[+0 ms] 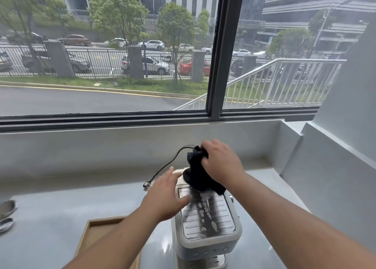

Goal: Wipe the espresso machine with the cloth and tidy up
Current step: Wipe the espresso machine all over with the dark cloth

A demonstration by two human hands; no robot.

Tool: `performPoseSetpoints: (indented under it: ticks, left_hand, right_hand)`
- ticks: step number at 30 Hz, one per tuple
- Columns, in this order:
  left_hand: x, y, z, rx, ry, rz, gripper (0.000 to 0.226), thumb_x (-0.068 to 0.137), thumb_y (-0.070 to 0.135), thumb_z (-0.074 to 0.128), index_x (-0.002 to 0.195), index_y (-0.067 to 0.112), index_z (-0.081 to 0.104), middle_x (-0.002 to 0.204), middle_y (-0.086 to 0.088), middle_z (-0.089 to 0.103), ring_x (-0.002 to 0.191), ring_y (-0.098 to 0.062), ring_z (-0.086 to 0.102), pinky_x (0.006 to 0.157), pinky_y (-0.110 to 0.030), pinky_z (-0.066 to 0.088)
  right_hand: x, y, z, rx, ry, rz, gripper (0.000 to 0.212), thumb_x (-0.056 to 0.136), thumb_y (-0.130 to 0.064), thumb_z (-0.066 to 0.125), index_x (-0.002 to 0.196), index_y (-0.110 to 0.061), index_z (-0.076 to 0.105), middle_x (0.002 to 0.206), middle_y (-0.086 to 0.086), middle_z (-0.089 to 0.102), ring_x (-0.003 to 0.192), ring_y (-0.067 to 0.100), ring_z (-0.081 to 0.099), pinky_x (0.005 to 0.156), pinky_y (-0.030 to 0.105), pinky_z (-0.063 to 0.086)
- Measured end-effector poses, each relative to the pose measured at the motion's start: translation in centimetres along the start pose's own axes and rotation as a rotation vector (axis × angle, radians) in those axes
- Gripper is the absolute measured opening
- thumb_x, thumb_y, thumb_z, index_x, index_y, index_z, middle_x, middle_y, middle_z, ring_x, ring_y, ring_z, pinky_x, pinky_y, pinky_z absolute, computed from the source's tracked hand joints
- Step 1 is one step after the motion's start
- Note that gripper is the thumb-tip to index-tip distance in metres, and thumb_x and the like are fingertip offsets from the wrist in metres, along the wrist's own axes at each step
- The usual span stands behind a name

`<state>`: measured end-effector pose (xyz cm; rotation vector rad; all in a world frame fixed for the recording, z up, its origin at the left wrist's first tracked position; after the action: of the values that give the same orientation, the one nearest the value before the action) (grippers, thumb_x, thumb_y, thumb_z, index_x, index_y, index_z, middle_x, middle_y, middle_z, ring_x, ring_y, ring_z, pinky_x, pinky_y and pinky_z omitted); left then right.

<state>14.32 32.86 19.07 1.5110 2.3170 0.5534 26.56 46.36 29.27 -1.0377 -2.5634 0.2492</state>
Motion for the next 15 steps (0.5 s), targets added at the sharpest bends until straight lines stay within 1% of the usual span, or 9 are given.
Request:
performPoseSetpoints:
  ticks: [2, 4, 6, 8, 9, 12, 15]
  left_hand:
    - [0.3, -0.2, 1.3, 0.013, 0.025, -0.016, 0.078, 0.094, 0.063, 0.057, 0.161, 0.031, 0.033, 0.176, 0.002, 0.014, 0.158, -0.022, 0.022, 0.126, -0.039, 0.024]
    - [0.5, -0.4, 2.3, 0.015, 0.056, -0.041, 0.067, 0.101, 0.057, 0.049, 0.16, 0.028, 0.036, 0.176, 0.0, 0.017, 0.157, -0.023, 0.024, 0.126, -0.039, 0.025]
    - [0.6, -0.5, 3.3, -0.018, 0.08, -0.07, 0.057, 0.106, 0.05, 0.044, 0.158, 0.028, 0.037, 0.176, 0.001, 0.017, 0.155, -0.024, 0.029, 0.122, -0.04, 0.03]
    - [0.6, -0.5, 3.7, -0.067, 0.119, -0.09, 0.05, 0.107, 0.045, 0.042, 0.155, 0.031, 0.039, 0.175, 0.004, 0.019, 0.15, -0.025, 0.035, 0.115, -0.041, 0.036]
    - [0.7, -0.5, 3.7, -0.082, 0.137, -0.102, 0.048, 0.108, 0.043, 0.041, 0.154, 0.033, 0.04, 0.174, 0.004, 0.02, 0.149, -0.026, 0.036, 0.114, -0.041, 0.037]
    - [1.3, -0.3, 3.9, -0.13, 0.164, -0.171, 0.047, 0.106, 0.04, 0.041, 0.153, 0.035, 0.04, 0.174, 0.003, 0.02, 0.149, -0.029, 0.036, 0.113, -0.044, 0.037]
    - [1.3, 0.3, 4.6, -0.142, 0.175, -0.201, 0.053, 0.106, 0.04, 0.042, 0.157, 0.035, 0.033, 0.175, 0.001, 0.014, 0.145, -0.032, 0.039, 0.11, -0.046, 0.04]
  right_hand:
    - [-0.2, 0.8, 1.7, 0.006, -0.06, 0.028, 0.024, 0.092, -0.023, 0.05, 0.115, -0.023, 0.058, 0.102, 0.001, 0.054, 0.098, 0.031, 0.056, 0.073, 0.038, 0.043]
    - [-0.5, 1.6, 3.3, 0.019, -0.124, 0.055, 0.028, 0.094, -0.025, 0.049, 0.12, -0.026, 0.059, 0.104, 0.002, 0.052, 0.099, 0.034, 0.059, 0.073, 0.038, 0.044]
    - [-0.8, 2.1, 4.9, 0.029, -0.196, 0.066, 0.032, 0.097, -0.028, 0.049, 0.127, -0.028, 0.06, 0.112, 0.006, 0.055, 0.103, 0.036, 0.061, 0.079, 0.04, 0.05]
    - [-1.1, 2.5, 6.2, 0.039, -0.239, 0.057, 0.034, 0.098, -0.031, 0.05, 0.131, -0.028, 0.06, 0.118, 0.01, 0.057, 0.11, 0.037, 0.058, 0.09, 0.043, 0.051]
    - [-1.1, 2.6, 6.6, 0.045, -0.239, 0.053, 0.034, 0.098, -0.032, 0.051, 0.13, -0.029, 0.061, 0.118, 0.01, 0.057, 0.112, 0.037, 0.057, 0.093, 0.043, 0.051]
    - [-0.7, 2.6, 7.6, 0.064, -0.225, 0.06, 0.033, 0.097, -0.033, 0.053, 0.128, -0.03, 0.062, 0.115, 0.009, 0.057, 0.112, 0.037, 0.054, 0.094, 0.042, 0.05]
    - [0.1, 2.7, 8.7, 0.093, -0.25, 0.086, 0.034, 0.096, -0.033, 0.053, 0.13, -0.032, 0.06, 0.116, 0.007, 0.055, 0.112, 0.037, 0.052, 0.095, 0.042, 0.049]
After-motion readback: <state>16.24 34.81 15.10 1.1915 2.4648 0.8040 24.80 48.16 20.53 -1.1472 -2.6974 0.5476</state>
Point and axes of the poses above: each hand's wrist, its own x-axis towards the middle knuckle, its own z-axis out of the palm, y = z × x, the point moved 7 cm from there along x, towards the middle knuckle
